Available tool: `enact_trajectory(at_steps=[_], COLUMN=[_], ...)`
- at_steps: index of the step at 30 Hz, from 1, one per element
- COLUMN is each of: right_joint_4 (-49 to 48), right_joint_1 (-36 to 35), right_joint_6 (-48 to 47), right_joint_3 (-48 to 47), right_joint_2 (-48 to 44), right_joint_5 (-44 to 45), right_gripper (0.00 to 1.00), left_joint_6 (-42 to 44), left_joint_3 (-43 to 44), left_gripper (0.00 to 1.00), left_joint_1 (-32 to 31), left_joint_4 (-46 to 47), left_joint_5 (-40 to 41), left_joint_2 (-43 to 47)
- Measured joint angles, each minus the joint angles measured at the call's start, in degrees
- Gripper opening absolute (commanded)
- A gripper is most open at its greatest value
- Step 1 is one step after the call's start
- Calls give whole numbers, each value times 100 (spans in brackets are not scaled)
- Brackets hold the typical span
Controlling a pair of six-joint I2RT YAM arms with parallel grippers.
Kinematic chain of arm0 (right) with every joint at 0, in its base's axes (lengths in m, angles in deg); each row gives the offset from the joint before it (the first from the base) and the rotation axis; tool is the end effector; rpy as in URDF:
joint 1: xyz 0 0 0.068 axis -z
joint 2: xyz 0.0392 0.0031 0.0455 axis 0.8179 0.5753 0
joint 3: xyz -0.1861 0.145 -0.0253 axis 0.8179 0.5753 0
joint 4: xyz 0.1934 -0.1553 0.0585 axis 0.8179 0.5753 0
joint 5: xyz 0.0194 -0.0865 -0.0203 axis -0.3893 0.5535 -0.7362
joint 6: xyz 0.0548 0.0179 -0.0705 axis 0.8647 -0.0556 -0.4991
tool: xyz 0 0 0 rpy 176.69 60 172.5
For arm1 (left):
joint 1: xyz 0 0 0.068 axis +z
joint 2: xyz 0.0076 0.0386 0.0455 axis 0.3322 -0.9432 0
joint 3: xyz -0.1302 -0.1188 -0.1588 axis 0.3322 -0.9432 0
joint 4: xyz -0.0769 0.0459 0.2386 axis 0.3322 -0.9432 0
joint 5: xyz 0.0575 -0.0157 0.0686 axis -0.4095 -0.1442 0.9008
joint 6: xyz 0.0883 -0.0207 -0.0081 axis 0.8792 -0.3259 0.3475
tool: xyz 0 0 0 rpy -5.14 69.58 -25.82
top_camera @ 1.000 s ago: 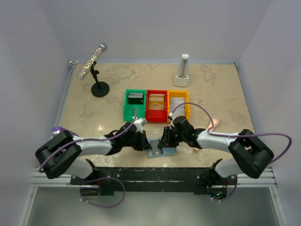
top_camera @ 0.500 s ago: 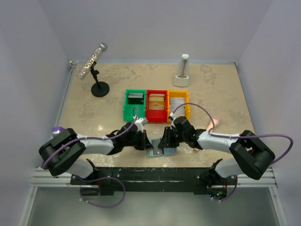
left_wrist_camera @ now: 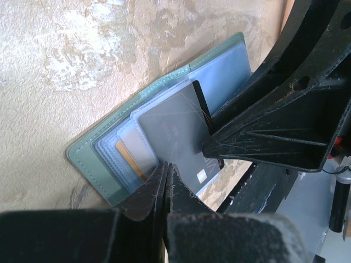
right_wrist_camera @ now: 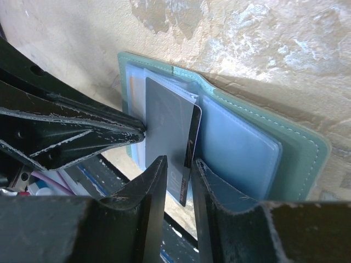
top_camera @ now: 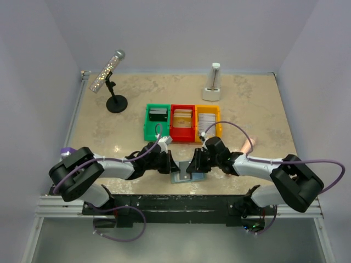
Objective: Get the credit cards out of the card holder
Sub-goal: Remove the credit card from the card holder.
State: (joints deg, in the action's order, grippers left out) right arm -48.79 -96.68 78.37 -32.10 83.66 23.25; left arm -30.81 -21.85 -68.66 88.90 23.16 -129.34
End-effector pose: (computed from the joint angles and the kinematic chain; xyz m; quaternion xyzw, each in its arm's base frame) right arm 0.1834 0.2001 0.0772 -0.0104 0.9142 0.3744 0.1547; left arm 0.1736 -0.2310 0.0670 0.0568 0.8867 -0.4069 0.2123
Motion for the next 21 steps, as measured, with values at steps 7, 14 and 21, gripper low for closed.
enact_trajectory(at_steps=[7, 14, 21], right_joint_4=[-39, -37, -98], right_joint_1=[59, 107, 177], right_joint_6=[20, 26, 59], right_joint_3=[94, 151, 251], right_joint_2=[-105, -192, -280], right_joint_5=[-4, -20, -68], right_gripper=[28, 28, 29], left_joint_6=[-15, -20, -26], left_joint_3=[24, 37, 46], left_gripper=[0, 0, 0], left_joint_1=[0, -2, -2], left_joint_4=[101, 186, 245], left_joint_5=[11, 24, 26], left_joint_2=[-85, -149, -192])
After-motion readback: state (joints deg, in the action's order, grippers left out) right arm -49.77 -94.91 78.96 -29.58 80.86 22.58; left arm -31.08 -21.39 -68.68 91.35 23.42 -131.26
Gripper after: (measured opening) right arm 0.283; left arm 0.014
